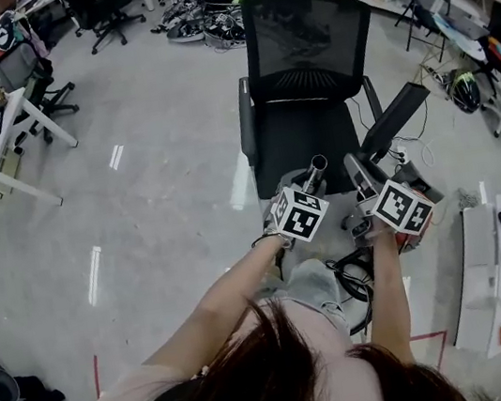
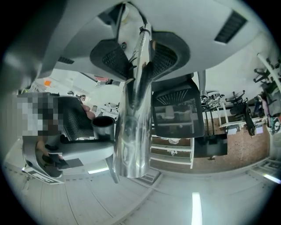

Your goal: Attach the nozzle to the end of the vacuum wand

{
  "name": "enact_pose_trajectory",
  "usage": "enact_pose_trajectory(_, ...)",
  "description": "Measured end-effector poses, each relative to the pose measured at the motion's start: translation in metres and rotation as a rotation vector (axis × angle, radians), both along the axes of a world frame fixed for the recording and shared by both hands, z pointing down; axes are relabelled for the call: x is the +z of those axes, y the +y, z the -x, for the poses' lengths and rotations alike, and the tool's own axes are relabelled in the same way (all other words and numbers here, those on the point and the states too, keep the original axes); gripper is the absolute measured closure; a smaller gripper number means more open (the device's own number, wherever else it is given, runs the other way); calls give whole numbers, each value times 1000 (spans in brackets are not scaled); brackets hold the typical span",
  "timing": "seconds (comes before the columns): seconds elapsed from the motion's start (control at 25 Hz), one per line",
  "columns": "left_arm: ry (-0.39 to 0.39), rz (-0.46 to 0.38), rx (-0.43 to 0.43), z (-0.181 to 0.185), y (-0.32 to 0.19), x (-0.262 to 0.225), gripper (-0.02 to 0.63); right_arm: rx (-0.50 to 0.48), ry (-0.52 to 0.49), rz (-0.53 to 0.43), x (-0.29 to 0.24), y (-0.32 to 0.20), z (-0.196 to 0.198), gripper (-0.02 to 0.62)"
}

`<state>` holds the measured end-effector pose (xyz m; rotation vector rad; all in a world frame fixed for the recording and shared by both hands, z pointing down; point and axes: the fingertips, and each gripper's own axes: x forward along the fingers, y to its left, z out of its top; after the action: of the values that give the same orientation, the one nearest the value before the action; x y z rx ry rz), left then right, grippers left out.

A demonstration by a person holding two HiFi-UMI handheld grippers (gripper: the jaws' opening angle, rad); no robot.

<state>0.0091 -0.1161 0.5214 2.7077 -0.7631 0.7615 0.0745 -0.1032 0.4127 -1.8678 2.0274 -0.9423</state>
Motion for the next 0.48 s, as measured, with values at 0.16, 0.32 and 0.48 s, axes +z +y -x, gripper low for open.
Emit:
enact_pose_trajectory(0.16,9,-4,7,-4,7,-1,448,-42,-5,-46,-18,-6,6,417)
enact_pose_trajectory(0.32,6,-12,0,-9,13,0,448,-101,-2,-62,-27,-11,15,417)
enact_pose_trajectory(0.48,-7,-14,-11,-17,19,2,448,-160,-24,-78,-30,-8,16,417)
